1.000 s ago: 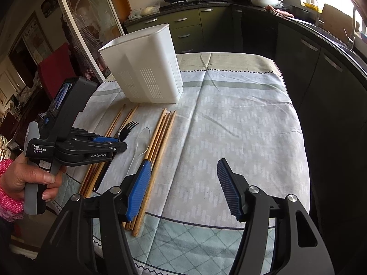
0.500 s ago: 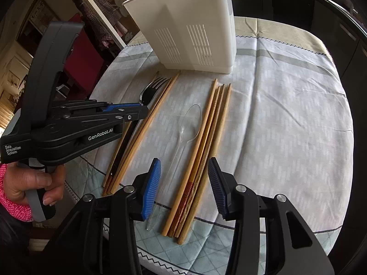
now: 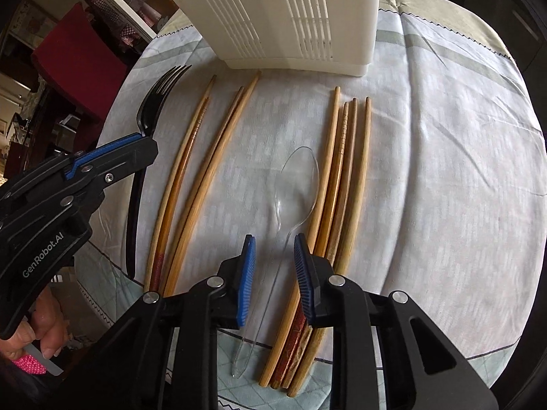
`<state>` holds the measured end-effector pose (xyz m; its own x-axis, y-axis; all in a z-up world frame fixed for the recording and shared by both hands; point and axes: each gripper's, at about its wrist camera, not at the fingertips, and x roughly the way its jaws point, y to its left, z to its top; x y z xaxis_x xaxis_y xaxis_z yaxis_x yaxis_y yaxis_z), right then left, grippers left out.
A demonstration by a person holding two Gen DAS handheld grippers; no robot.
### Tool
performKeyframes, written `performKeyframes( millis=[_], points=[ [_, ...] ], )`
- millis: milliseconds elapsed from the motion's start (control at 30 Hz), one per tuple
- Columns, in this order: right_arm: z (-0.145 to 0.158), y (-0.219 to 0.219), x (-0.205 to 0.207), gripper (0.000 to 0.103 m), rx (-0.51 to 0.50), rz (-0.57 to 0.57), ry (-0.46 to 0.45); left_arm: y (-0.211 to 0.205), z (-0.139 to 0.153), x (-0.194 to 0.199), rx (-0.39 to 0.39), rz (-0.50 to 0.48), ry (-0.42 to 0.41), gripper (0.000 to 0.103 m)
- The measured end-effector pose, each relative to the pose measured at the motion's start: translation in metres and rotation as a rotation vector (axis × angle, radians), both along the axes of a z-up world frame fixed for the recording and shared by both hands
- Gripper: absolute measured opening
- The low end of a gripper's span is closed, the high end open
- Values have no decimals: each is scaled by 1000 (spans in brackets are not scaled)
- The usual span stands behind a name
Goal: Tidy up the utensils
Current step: 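Lift the fork with the left gripper while the right gripper grasps the clear plastic spoon, then lower the fork into the white holder and open the left gripper while the right gripper carries the spoon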
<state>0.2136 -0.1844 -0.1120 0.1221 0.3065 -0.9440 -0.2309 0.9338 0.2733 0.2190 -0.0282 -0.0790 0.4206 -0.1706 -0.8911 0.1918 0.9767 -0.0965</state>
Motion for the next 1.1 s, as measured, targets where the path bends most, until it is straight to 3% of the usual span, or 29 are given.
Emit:
performKeyframes(
  millis=[167, 300, 533, 700, 900, 1100],
  points=[
    [-6, 11, 6, 22, -29, -2, 4, 3, 7, -3, -7, 9, -47, 9],
    [-10, 24, 16, 11, -51, -10, -16, 3, 12, -6, -5, 10, -74, 9],
    [0, 19, 14, 10, 53, -25, -68, 4, 28, -11, -16, 15, -125, 9],
    [42, 12, 2, 10, 166, -34, -242, 11, 62, -15, -72, 30, -226, 9],
    [96, -17, 0, 10, 260, -105, -483, 10, 116, -3, -172, 55, -424, 9],
    [119, -27, 2, 10, 256, -119, -571, -4, 146, 29, -223, 72, -626, 9]
  ],
)
